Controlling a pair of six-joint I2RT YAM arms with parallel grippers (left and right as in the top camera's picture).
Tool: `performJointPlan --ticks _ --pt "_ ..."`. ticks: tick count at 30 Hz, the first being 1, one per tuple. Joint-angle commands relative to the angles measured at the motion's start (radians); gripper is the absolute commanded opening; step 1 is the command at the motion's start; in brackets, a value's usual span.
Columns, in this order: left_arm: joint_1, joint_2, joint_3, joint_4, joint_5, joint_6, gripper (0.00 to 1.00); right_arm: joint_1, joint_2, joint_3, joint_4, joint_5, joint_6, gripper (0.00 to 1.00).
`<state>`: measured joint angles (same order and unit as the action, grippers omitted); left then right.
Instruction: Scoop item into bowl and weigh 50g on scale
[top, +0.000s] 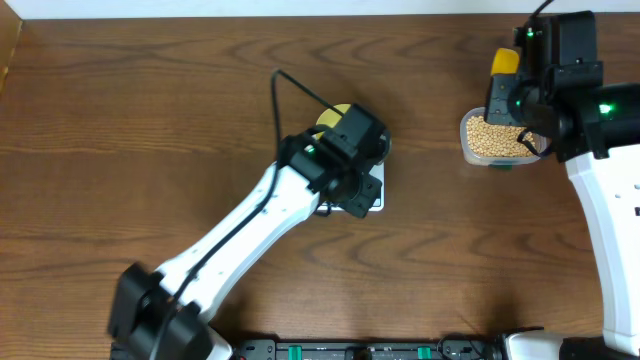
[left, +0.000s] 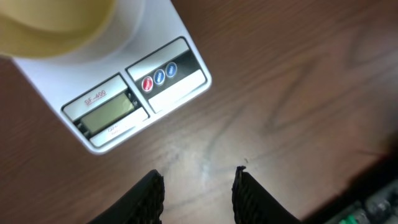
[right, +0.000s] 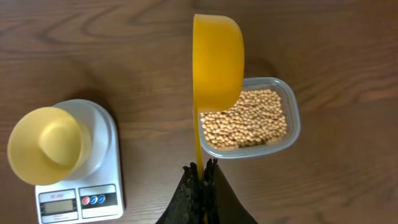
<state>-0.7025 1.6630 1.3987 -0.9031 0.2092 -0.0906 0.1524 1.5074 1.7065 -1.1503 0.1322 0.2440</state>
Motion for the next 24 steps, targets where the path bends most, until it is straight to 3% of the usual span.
performJointPlan --ticks 1,10,24 --pt "-0.001 0.071 0.001 0.043 -0.016 0.018 0.42 -0.019 -0.008 0.019 -0.020 0.015 -0.013 0.01" --pt "-0.001 0.227 0.000 0.134 -0.016 0.047 0.47 -0.021 -0.015 0.019 -0.064 0.015 -0.013 0.01" --pt "-0.001 0.290 -0.043 0.192 -0.043 0.085 0.47 -0.021 -0.031 0.019 -0.077 0.014 -0.013 0.01"
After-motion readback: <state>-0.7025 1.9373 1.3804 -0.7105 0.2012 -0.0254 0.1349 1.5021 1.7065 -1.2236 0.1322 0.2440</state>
